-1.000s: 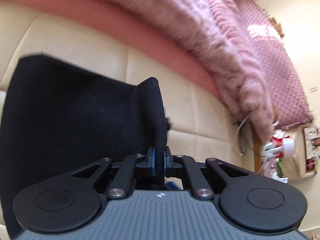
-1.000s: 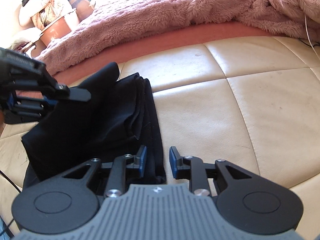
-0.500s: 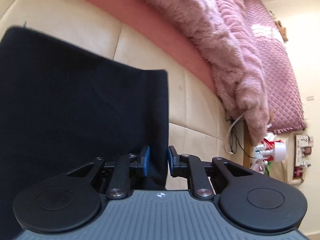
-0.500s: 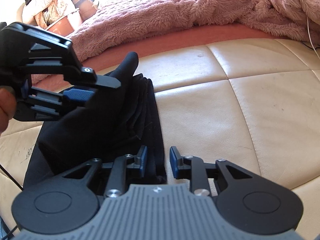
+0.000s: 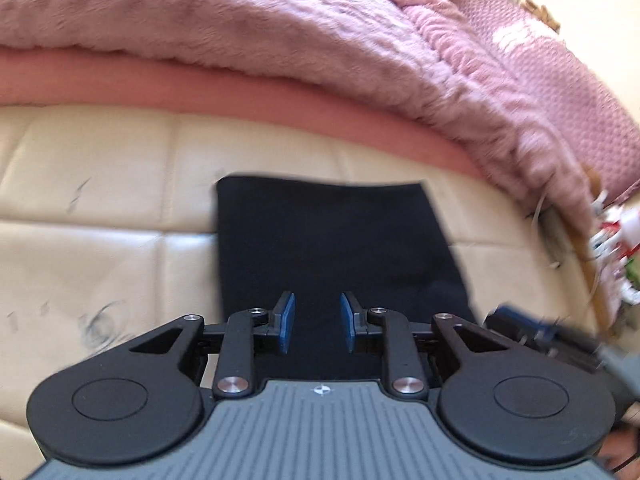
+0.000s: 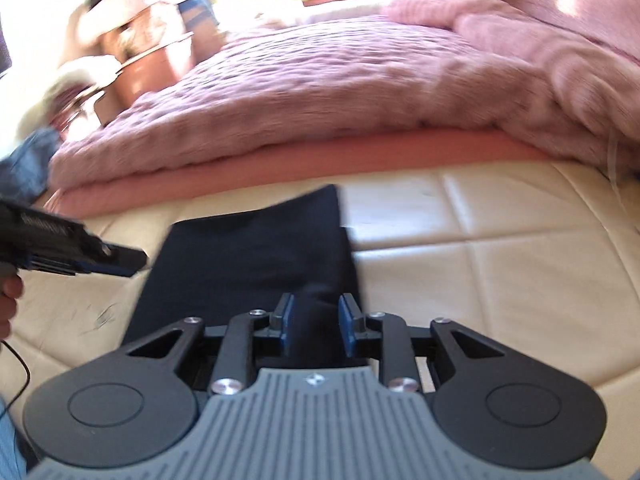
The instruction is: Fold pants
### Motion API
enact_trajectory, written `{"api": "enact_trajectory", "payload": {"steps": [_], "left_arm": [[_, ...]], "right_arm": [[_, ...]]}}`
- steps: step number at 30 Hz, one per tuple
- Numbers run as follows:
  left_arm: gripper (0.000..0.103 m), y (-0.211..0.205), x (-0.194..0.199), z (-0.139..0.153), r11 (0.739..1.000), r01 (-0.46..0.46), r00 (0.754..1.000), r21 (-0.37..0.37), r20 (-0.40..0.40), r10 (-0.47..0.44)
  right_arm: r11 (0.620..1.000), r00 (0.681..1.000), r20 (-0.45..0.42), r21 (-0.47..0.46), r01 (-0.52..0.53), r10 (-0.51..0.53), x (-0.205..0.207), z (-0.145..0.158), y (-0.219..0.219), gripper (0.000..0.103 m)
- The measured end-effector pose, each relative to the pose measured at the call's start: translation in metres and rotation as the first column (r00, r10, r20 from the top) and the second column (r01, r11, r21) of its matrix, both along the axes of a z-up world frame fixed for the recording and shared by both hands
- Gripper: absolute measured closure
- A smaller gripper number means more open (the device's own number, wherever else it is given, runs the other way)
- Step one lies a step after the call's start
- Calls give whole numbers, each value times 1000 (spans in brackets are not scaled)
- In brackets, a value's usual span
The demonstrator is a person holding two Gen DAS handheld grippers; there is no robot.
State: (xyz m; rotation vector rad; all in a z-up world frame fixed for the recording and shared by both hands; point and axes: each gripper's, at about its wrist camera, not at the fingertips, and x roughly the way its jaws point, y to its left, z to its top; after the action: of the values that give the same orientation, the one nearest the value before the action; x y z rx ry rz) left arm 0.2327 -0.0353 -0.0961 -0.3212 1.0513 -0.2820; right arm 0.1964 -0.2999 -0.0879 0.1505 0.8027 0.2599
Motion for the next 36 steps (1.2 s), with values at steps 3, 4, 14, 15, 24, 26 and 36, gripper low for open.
{"api": "enact_trajectory", "payload": {"steps": [3, 4, 14, 15, 24, 26, 36], "left_arm": [[77, 12, -12, -13, 1000, -11, 1000, -11, -10, 11], [76, 15, -16, -17, 1000, -12, 1000, -8, -15, 12], [74, 25, -20, -55, 1000, 16, 998, -6, -66, -16], [73, 26, -21, -59, 1000, 17, 997, -8, -70, -18], [69, 30, -27, -58, 1000, 25, 998, 3, -65, -25], [69, 35, -29, -51, 1000, 20, 998, -5, -54, -20], [41, 77, -13, -34, 965, -159, 985, -207, 27, 168]], "right_arm": [[995, 997, -4, -58, -76, 76, 3, 0, 28, 87], [992, 995, -12, -80, -96, 96, 4, -2, 34, 87], [956, 980, -178, -263, -130, 85, 16, -48, 25, 90], [953, 980, -181, -271, -136, 88, 16, -51, 23, 90], [973, 977, -214, -225, -58, 8, 18, -52, -10, 72], [963, 978, -209, -261, -66, 10, 15, -48, -11, 73], [992, 986, -145, -113, 64, -80, 36, -13, -37, 58]]}}
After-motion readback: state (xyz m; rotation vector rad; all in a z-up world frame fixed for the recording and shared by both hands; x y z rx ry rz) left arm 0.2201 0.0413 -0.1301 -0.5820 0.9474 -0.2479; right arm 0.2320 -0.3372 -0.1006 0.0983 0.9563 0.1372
